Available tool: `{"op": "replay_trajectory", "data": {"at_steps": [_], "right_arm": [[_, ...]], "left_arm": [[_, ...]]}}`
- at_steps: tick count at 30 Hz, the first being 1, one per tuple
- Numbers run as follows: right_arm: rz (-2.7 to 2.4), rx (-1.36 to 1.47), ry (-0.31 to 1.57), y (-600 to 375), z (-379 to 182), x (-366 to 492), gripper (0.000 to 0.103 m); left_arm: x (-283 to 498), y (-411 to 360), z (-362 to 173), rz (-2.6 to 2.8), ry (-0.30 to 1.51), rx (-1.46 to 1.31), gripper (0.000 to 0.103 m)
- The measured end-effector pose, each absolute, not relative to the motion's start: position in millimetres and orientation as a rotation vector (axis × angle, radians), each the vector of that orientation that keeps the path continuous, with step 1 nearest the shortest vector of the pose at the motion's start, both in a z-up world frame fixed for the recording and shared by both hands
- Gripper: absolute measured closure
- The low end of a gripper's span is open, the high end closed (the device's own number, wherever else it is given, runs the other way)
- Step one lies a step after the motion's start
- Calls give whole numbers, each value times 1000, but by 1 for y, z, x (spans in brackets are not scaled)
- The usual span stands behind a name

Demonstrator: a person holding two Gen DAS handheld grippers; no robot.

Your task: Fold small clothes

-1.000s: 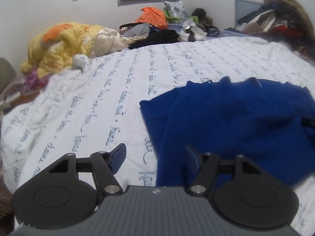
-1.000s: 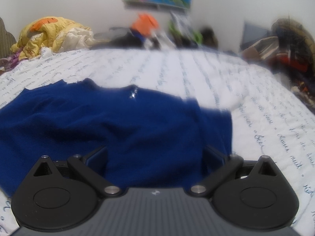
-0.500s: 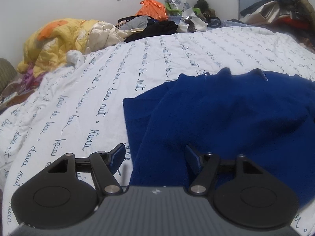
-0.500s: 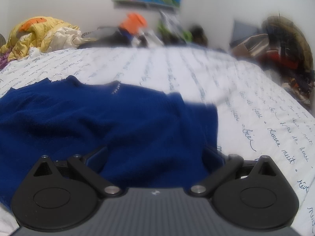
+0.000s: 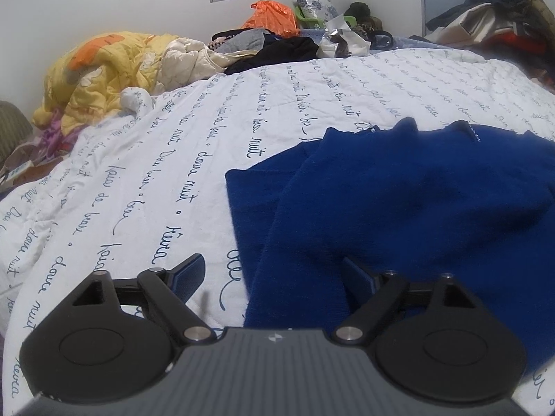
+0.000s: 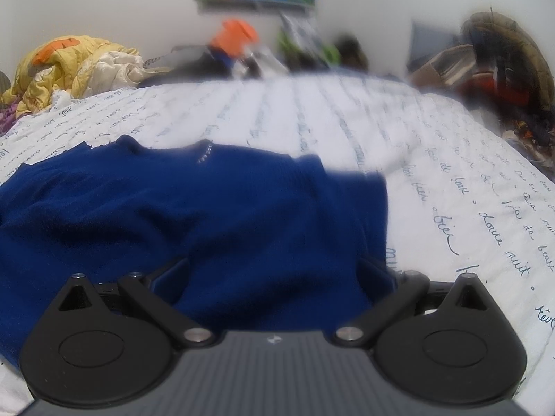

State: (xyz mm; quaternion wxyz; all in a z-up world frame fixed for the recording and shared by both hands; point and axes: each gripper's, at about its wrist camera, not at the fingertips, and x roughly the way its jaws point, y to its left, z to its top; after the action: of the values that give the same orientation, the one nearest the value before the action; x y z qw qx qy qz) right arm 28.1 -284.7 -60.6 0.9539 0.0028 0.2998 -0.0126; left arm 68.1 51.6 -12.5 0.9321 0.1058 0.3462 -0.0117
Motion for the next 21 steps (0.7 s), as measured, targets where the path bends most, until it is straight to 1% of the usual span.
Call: {"op": "replay_trajectory", "data": {"at_steps": [3, 5, 8, 13, 17, 19, 21], "right_arm": [[-26, 4, 614, -284, -59, 27, 0], [-38, -3, 612, -279, -53, 23, 0], [30, -59, 559, -255, -37, 9, 0], [219, -264, 528, -184, -24, -12, 0], [383, -396, 519, -123, -29, -28, 0], [439, -468, 505, -96, -36, -36, 0], [474, -540, 476, -70, -42, -42, 0]], "left_arm": [[71, 60, -9, -45, 701, 182, 10], [77, 73, -4, -56, 696, 110, 10], [93, 98, 4, -103, 724, -39, 10], [126, 130, 1, -196, 820, -230, 9], [149, 139, -10, -295, 883, -351, 9], [156, 141, -13, -333, 876, -393, 5], [164, 141, -16, -373, 883, -440, 4]]}}
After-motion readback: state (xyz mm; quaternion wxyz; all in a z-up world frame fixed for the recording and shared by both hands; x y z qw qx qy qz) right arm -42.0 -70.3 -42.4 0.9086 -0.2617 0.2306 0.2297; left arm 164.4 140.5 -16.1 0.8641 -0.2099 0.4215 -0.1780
